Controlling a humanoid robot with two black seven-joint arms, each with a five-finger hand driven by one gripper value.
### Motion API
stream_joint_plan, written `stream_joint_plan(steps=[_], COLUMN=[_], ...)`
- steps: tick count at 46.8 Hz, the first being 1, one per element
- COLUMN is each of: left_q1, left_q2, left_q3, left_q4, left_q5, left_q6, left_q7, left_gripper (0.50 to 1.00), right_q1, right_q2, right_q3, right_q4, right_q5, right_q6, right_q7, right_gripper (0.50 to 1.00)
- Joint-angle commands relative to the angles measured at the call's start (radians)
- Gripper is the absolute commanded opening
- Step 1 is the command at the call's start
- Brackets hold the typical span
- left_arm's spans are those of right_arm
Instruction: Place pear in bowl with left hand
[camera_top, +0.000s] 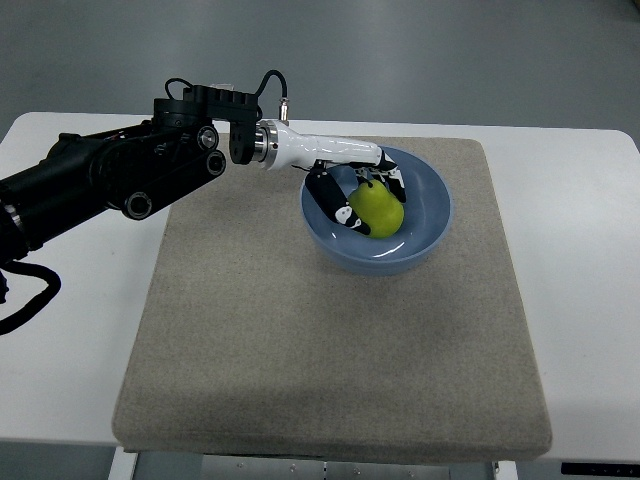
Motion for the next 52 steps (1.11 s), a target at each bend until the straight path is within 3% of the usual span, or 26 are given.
stream_joint_plan(steps=[1,3,7,8,10,15,52], left_q1=[0.004,0.004,0.004,0.004,0.004,0.004,-0.019], left_q2=[0.000,0.000,-0.002,-0.002,-0.002,-0.002,0.025], left_q3=[0.001,0.000,0.000,0.000,0.000,0.000,-0.115], left_q4=[0.000,0.000,0.000,0.000,0.000,0.000,0.027], left_q5=[0.000,-0.002,-0.002,-0.002,-0.003,-0.005,-0.020], left_q6=[0.000,0.000,0.002,0.002,0.003,0.005,0.006], left_q7=[0.000,0.001,0.001,0.001,0.001,0.001,0.001], left_gripper=[0.722,0.765,0.776,0.793,0.878,0.953,0.962], right_q1=[0.000,0.000,0.000,0.000,0.000,0.000,0.000], right_q2=[0.000,0.000,0.000,0.000,0.000,0.000,0.000], right_q3=[0.000,0.000,0.000,0.000,0.000,0.000,0.000], right_q4=[0.000,0.000,0.000,0.000,0.000,0.000,0.000], right_q5=[0.000,0.000,0.000,0.000,0.000,0.000,0.000], right_q6=[0.000,0.000,0.000,0.000,0.001,0.000,0.000], right_q7=[0.000,0.000,0.001,0.000,0.001,0.000,0.000], right_gripper=[0.926,0.926,0.926,0.926,0.926,0.926,0.926])
